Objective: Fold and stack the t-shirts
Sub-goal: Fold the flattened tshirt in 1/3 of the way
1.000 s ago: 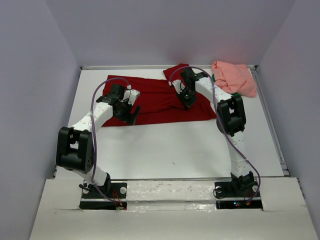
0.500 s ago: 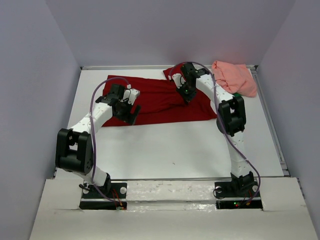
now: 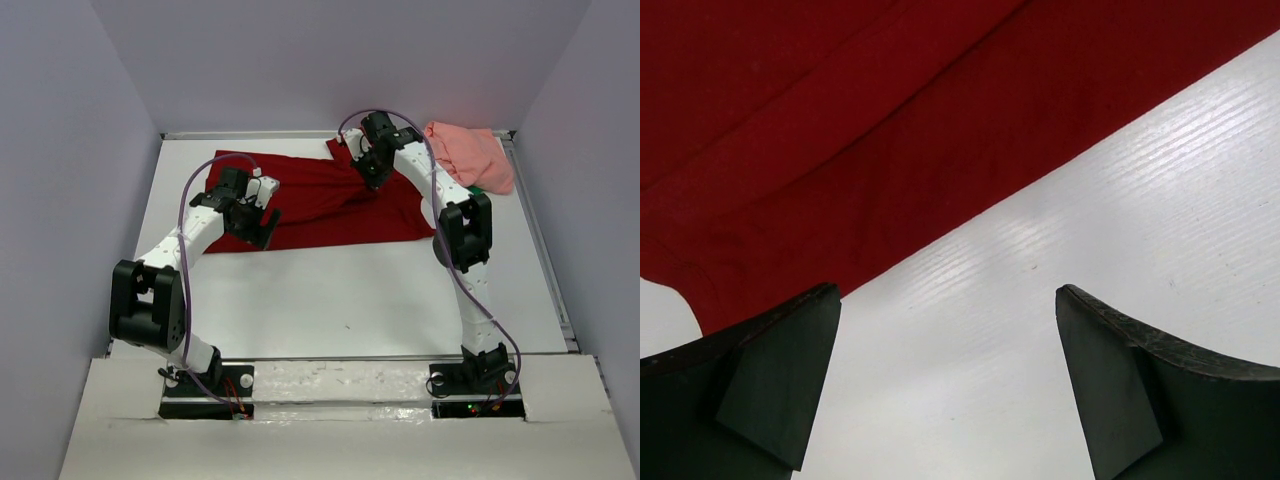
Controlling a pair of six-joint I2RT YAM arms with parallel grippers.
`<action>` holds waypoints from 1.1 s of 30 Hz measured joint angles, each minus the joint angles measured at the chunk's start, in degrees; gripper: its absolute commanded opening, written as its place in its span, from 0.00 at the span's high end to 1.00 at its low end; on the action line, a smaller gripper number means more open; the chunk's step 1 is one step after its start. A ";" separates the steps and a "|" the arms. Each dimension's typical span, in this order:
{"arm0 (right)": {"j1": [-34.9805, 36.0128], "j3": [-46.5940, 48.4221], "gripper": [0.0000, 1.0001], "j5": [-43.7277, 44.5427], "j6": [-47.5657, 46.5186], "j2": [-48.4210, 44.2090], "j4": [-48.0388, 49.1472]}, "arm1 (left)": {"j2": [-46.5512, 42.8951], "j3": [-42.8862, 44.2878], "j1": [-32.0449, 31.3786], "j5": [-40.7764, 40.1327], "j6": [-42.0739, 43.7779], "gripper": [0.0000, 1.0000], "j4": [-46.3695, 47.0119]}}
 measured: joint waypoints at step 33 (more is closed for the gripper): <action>0.00 5.60 1.00 2.49 -1.81 4.17 12.66 | -0.22 -0.90 0.00 -0.59 0.00 0.01 0.09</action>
